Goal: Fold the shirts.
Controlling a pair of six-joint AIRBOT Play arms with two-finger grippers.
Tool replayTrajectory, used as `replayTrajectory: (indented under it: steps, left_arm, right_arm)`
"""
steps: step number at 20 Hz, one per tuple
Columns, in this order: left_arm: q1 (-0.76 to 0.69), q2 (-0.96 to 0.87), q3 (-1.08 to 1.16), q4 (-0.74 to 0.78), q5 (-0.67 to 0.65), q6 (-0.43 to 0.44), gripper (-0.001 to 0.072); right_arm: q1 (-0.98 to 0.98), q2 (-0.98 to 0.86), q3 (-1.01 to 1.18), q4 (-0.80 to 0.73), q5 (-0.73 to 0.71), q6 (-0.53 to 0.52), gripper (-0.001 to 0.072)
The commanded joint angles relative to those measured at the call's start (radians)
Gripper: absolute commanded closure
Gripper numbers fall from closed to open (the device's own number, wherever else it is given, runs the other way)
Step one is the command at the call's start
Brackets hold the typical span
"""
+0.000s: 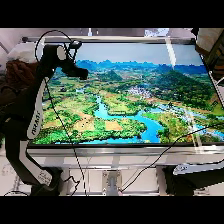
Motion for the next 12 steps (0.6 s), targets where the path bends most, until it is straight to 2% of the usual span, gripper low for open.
replayTrajectory:
  steps: [1,12]
  left_arm:
    - [0.0,-0.001,0.0,-0.064,0.058,-0.001,0.0224]
    - [0.0,-0.001,0.0,-0.381,0.113,0.0,0.0225]
  right_arm:
    - [0.001,0.001,0.0,0.0,0.0,0.0,0.0681]
    - [-0.002,0.001,0.0,0.0,0.0,0.0,0.068]
